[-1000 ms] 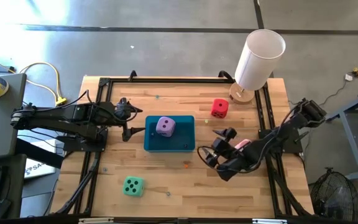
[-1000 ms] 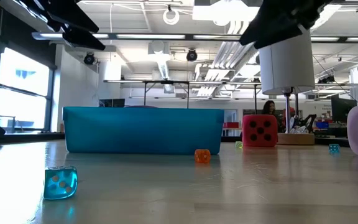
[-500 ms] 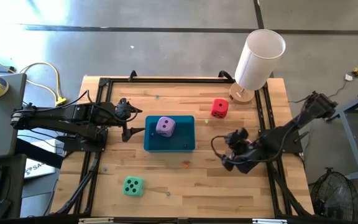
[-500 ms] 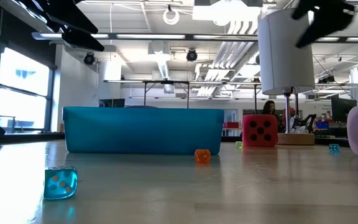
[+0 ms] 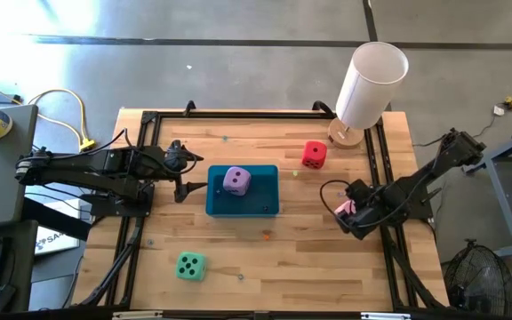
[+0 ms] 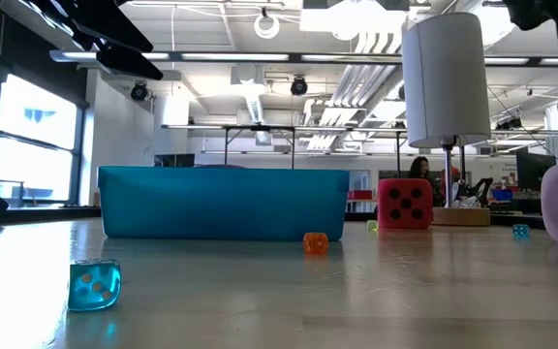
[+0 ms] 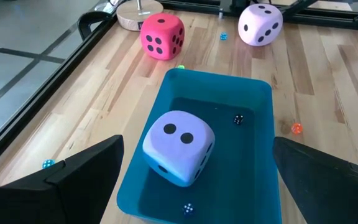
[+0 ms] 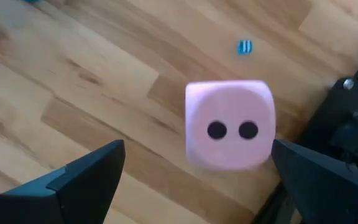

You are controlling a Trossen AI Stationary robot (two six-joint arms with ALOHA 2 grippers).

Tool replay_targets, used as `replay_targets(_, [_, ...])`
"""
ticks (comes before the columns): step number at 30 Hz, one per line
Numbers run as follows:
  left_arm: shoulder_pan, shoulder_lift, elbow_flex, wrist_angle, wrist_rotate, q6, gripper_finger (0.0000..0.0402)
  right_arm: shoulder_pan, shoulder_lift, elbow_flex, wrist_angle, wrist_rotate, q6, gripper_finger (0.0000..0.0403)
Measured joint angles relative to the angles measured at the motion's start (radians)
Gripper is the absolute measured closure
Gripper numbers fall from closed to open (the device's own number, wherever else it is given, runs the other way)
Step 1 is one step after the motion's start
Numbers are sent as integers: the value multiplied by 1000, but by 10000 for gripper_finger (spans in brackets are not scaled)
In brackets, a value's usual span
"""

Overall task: Pick & Place Dice
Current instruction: Put the large purple dice into the blue bin

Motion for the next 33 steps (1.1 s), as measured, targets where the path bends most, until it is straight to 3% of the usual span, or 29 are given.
replay_targets(4, [0,0,0,0,0,0,2,0,0,0,0,-38,0,5])
replay_targets(18, [0,0,0,0,0,3,2,-9,7,0,-23,15,-156,5])
replay_targets(33, [0,0,0,0,0,4,2,-101,8,-151,63,-116,-192,5])
